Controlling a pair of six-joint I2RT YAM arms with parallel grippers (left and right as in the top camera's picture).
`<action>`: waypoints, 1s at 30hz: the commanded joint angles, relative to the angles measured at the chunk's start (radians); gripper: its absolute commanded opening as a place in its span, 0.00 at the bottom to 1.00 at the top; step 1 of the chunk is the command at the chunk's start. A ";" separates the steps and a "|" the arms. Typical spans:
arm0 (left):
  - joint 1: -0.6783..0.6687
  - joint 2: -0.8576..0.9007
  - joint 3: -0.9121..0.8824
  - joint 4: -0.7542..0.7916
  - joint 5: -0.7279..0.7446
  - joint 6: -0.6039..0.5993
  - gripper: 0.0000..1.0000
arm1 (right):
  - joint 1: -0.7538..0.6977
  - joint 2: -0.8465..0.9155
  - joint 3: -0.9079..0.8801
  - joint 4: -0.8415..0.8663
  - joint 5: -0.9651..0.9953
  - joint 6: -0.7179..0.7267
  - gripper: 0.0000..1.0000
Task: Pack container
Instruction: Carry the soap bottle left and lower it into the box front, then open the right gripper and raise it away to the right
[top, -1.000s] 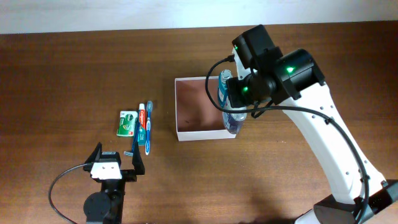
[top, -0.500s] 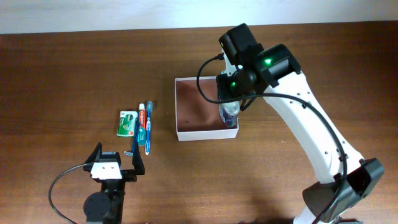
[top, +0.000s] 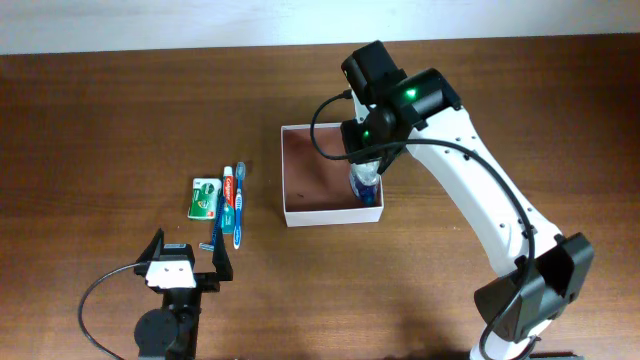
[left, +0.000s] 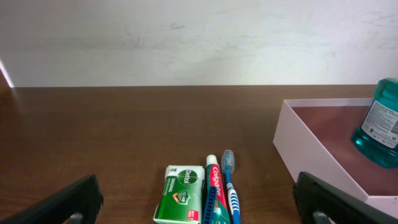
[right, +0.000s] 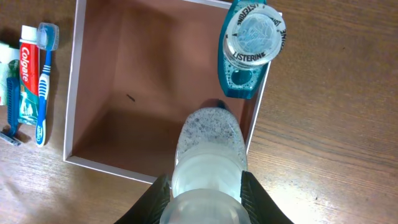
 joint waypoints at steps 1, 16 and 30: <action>-0.004 -0.008 -0.006 0.003 -0.011 0.008 0.99 | 0.010 -0.011 -0.017 0.008 0.020 0.031 0.29; -0.004 -0.008 -0.006 0.003 -0.011 0.008 0.99 | 0.010 -0.011 -0.151 0.084 0.024 0.049 0.29; -0.004 -0.008 -0.006 0.003 -0.011 0.008 0.99 | 0.010 -0.011 -0.207 0.113 0.069 0.049 0.29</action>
